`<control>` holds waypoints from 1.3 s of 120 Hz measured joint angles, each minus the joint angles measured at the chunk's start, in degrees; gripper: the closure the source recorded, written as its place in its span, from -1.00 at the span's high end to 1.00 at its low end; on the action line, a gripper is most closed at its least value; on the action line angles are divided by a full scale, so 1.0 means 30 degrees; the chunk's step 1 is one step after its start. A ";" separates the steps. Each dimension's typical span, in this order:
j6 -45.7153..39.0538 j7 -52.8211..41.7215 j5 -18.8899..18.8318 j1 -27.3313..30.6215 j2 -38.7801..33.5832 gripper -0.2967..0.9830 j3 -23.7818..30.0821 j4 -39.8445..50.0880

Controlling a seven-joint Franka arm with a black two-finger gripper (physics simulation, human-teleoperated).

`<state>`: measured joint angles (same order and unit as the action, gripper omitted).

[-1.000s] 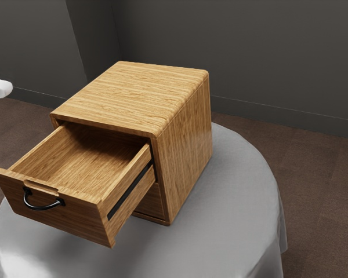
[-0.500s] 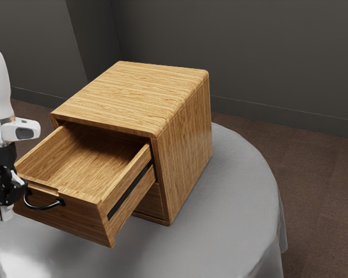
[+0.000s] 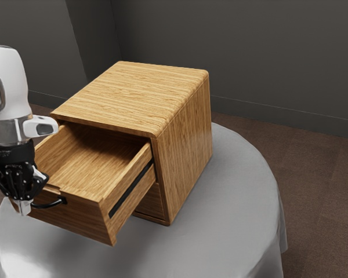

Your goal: Push the drawer handle with one arm to close the drawer

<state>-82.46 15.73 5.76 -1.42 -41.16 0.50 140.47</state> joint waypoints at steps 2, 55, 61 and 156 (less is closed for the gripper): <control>-0.0022 0.0067 0.0038 -0.0014 0.0003 -0.69 0.0049 0.0000; -0.0620 0.1310 0.0252 0.0000 0.2043 -0.69 0.0186 -0.1407; -0.0721 0.1401 0.0251 0.0003 0.2356 -0.69 0.0186 -0.1573; -0.1798 0.2129 0.0007 -0.0011 0.6218 -0.69 0.0215 -0.4512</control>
<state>-87.85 22.12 5.78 -1.46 -22.51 1.14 126.94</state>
